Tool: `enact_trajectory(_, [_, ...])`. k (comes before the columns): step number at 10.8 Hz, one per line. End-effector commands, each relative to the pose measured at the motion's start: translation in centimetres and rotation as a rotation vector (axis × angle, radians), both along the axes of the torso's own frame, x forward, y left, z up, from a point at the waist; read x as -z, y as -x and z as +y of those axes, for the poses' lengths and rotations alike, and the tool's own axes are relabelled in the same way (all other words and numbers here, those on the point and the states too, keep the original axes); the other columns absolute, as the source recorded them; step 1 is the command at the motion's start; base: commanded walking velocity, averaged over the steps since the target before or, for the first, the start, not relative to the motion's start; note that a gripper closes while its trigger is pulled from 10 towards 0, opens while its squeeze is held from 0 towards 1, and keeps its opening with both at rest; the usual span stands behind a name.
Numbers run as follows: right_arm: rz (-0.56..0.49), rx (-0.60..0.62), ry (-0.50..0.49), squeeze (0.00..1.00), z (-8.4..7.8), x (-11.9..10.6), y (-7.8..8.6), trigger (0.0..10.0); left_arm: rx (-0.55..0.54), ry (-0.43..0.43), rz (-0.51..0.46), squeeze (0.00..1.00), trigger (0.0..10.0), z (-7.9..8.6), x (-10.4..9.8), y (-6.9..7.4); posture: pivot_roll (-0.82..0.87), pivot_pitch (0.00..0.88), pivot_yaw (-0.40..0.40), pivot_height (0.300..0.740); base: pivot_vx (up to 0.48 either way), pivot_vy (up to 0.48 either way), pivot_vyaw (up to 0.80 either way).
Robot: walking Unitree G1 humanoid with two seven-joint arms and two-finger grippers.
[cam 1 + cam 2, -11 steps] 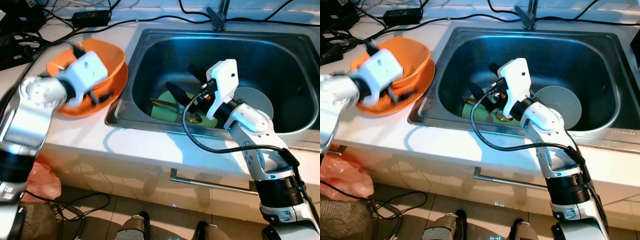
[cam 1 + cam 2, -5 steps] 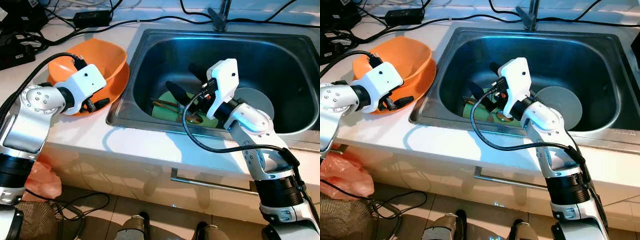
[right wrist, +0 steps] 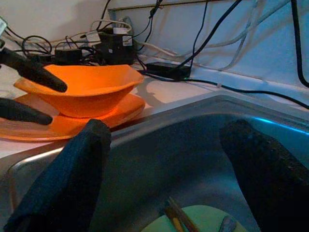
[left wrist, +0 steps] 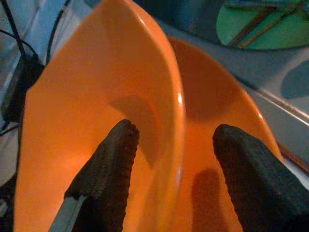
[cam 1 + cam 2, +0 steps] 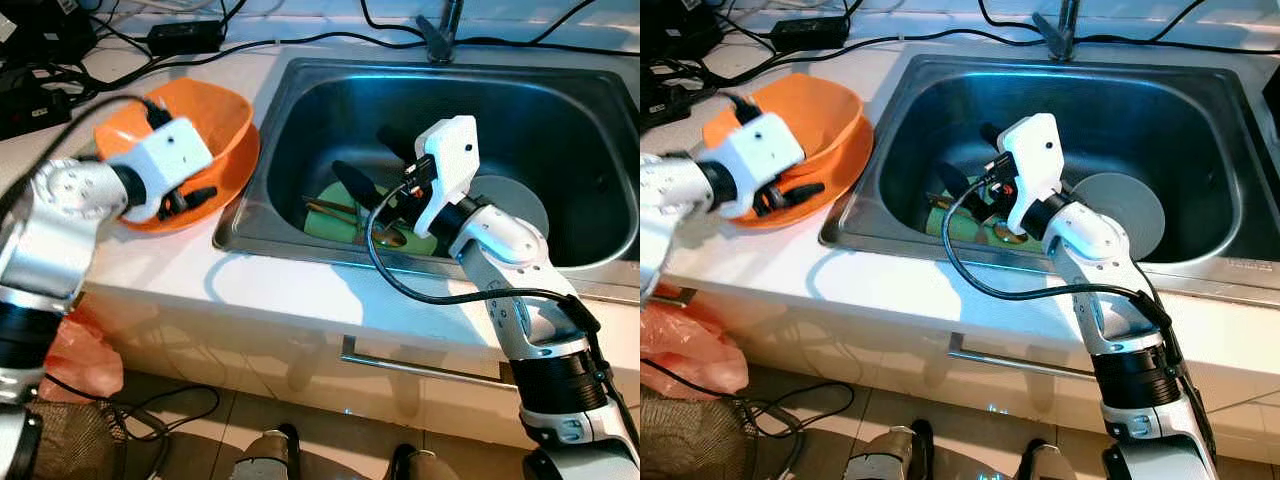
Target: Kitchen organization
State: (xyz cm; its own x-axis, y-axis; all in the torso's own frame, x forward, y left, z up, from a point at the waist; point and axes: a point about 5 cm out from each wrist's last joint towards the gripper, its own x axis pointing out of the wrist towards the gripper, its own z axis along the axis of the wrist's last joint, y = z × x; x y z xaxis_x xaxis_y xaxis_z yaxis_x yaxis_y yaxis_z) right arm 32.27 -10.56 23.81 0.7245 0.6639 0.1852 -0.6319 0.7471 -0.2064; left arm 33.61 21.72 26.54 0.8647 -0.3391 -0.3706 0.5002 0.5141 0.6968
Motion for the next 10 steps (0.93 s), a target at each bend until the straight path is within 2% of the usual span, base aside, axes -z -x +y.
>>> enact_trajectory(1, [-0.023,-0.015,-0.016,0.0,0.2,-0.8,0.1,10.0,-0.02,-0.019,-0.038,0.0,10.0,0.7,-1.1,0.0,0.14,0.177,0.084,0.74,0.0,0.0,0.0])
enact_trajectory(3, [-0.022,-0.016,-0.018,0.0,0.3,-0.8,0.1,10.0,-0.044,-0.028,-0.052,0.0,10.0,1.4,-1.5,-0.1,0.14,0.178,0.085,0.74,0.0,0.0,0.0])
enact_trajectory(4, [-0.023,-0.017,-0.019,0.0,0.3,-0.8,0.1,10.0,-0.082,-0.091,-0.051,0.0,10.0,2.5,-0.7,-0.3,0.14,0.178,0.087,0.74,0.0,0.0,0.0])
enact_trajectory(5, [-0.024,-0.017,-0.022,0.0,0.3,-0.9,0.1,10.0,-0.096,-0.063,-0.053,0.0,4.2,2.8,-0.4,-0.6,0.14,0.177,0.086,0.74,0.0,0.0,0.0])
enact_trajectory(6, [-0.024,-0.015,-0.022,0.0,0.2,-0.9,0.1,10.0,-0.102,-0.054,-0.042,0.0,1.7,3.1,0.6,-0.8,0.13,0.177,0.088,0.74,0.0,0.0,0.0])
enact_trajectory(7, [-0.024,-0.015,-0.022,0.0,0.2,-0.9,0.1,10.0,-0.107,-0.042,-0.052,0.0,0.6,3.2,0.9,-1.0,0.13,0.176,0.089,0.74,0.0,0.0,0.0])
enact_trajectory(8, [-0.025,-0.013,-0.025,0.0,0.2,-0.9,0.2,10.0,-0.126,0.008,-0.11,0.0,0.0,3.4,1.3,-1.5,0.13,0.176,0.089,0.74,0.0,0.0,0.0])
enact_trajectory(9, [-0.024,-0.011,-0.025,0.0,0.1,-0.9,0.2,10.0,-0.153,0.025,-0.164,0.0,0.0,3.8,1.3,-1.8,0.13,0.176,0.089,0.74,0.0,0.0,0.0])
enact_trajectory(10, [-0.024,-0.011,-0.025,0.0,0.1,-0.9,0.2,10.0,-0.154,0.037,-0.172,0.0,0.0,3.8,1.3,-1.8,0.13,0.178,0.088,0.74,0.0,0.0,0.0])
